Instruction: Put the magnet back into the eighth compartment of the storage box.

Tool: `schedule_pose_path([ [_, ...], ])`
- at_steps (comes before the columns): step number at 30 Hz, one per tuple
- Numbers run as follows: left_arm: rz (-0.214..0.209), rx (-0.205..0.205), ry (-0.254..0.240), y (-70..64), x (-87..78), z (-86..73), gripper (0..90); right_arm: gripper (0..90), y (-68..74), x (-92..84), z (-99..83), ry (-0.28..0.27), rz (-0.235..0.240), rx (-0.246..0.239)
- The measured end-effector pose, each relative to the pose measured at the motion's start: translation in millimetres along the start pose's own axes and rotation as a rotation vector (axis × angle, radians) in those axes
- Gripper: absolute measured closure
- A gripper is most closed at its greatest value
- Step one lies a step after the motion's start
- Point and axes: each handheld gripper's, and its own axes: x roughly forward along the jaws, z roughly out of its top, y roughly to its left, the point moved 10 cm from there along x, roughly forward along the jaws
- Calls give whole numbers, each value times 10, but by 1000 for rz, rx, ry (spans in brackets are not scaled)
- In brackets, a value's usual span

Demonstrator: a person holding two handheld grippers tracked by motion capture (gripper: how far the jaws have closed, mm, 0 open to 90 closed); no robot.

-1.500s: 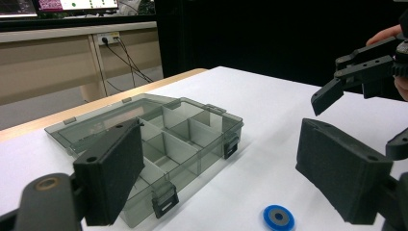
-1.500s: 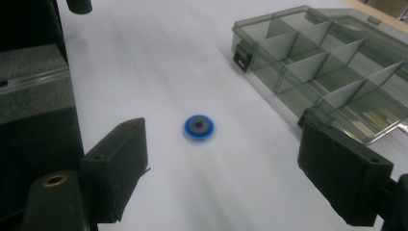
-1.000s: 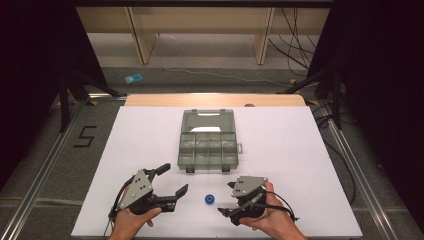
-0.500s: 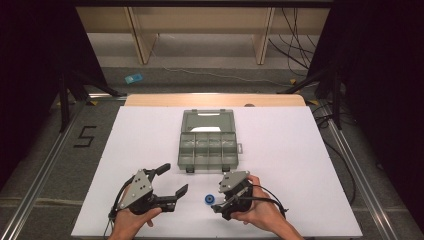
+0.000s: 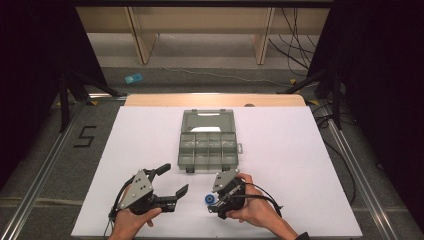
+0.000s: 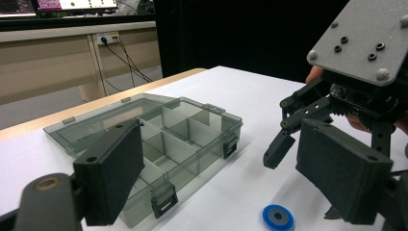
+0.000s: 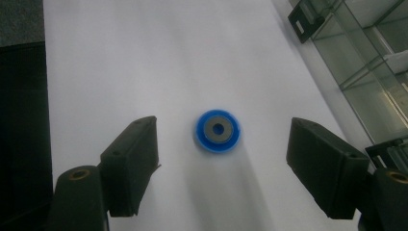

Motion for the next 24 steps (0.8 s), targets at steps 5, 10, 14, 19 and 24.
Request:
schedule_pose_path([
  [5, 0, 6, 0, 1, 0, 1, 165, 280, 8, 28, -3, 17, 9, -7],
  [10, 0, 1, 0, 1, -1, 0, 164, 285, 22, 57, -4, 30, 20, -11],
  [14, 0, 1, -1, 1, -1, 2, 164, 294, 25, 81, 2, 37, 25, -23],
  [19, 0, 5, -1, 3, -1, 2, 164, 325, 38, 123, -12, 65, 27, -43],
  [24, 0, 0, -1, 1, -1, 1, 164, 343, 7, 159, -32, 91, 27, -42],
])
